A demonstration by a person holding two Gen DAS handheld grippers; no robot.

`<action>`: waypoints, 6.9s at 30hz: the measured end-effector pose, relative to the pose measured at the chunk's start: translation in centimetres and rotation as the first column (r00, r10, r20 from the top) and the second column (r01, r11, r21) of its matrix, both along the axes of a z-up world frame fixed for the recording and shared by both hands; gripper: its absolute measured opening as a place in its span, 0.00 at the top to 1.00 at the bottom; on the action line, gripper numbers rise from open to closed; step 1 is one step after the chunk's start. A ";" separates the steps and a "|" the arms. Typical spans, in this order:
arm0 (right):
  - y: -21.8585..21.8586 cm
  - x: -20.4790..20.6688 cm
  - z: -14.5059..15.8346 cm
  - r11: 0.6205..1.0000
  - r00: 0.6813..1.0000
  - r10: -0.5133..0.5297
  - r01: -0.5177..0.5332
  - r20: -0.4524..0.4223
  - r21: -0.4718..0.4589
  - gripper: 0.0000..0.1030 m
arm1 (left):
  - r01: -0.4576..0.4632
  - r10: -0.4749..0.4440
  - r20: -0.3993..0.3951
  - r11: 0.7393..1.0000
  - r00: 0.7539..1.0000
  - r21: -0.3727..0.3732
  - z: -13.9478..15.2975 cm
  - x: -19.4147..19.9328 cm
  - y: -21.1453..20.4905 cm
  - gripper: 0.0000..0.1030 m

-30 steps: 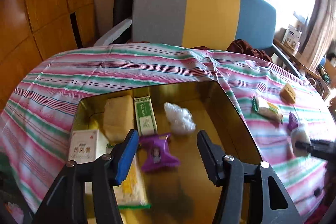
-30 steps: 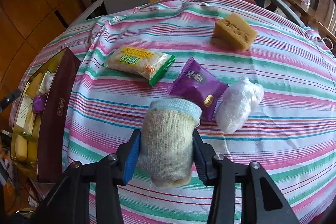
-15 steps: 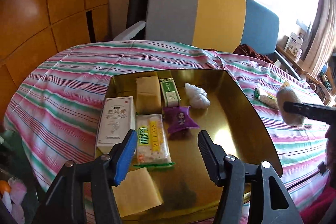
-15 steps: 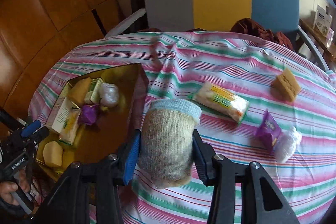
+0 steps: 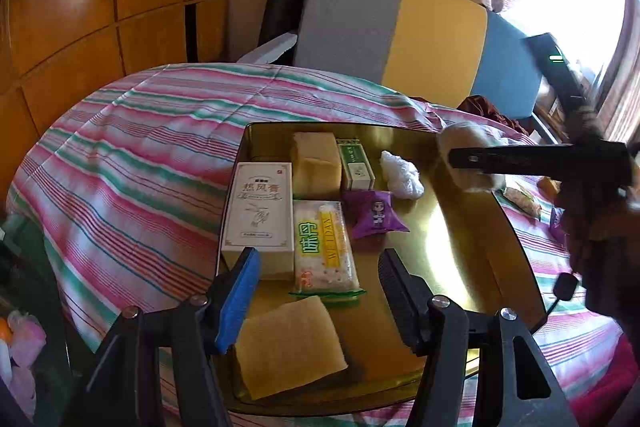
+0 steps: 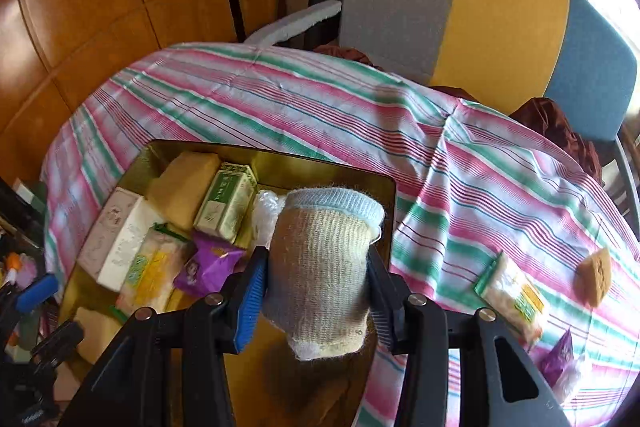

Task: Organize objects
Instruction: 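Carry the white sock roll into the gold tray and open the right tool, then move the left tool to the yellow sponge on the table, then grasp the yellow sponge with the left tool, then carry the yellow sponge over the gold tray while the right tool grasps the clear plastic bag, then lower the yellow sponge into the gold tray and open the left tool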

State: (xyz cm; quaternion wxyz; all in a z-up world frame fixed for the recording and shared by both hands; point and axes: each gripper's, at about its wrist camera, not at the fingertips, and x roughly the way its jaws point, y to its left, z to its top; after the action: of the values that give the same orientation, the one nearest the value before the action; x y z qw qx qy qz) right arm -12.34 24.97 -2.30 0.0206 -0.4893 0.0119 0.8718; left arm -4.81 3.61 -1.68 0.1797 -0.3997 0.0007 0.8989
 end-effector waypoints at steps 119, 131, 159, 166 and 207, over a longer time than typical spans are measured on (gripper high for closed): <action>30.3 28.0 -3.6 0.484 0.640 -0.748 0.707 0.175 -0.516 0.52 | 0.721 -0.775 0.079 0.540 0.628 -0.434 -4.8 -2.2 59.9 0.03; 30.4 28.0 -3.9 0.479 0.626 -0.759 0.725 0.182 -0.494 0.52 | 0.681 -0.690 0.046 0.699 0.722 -0.218 0.0 -3.0 50.9 0.39; 30.0 25.0 -4.3 0.562 0.658 -0.750 0.687 0.066 -0.461 0.52 | 0.454 -0.457 -0.063 0.889 0.887 -0.062 4.3 3.1 19.4 0.39; 29.7 22.9 -4.7 0.587 0.669 -0.741 0.684 0.051 -0.434 0.52 | 0.374 -0.375 -0.039 0.927 0.926 -0.033 3.4 2.4 14.3 0.39; 27.8 18.7 -7.0 0.779 0.797 -0.601 0.601 0.061 -0.176 0.67 | 0.197 -0.209 -0.095 0.973 0.973 -0.119 1.7 3.5 7.8 0.39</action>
State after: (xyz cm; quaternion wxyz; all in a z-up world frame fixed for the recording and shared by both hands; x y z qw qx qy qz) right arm 6.39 52.81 -9.34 0.2514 -0.4602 0.2487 0.8143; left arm -1.27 11.46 -0.02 0.2485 -0.3581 0.1001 0.8944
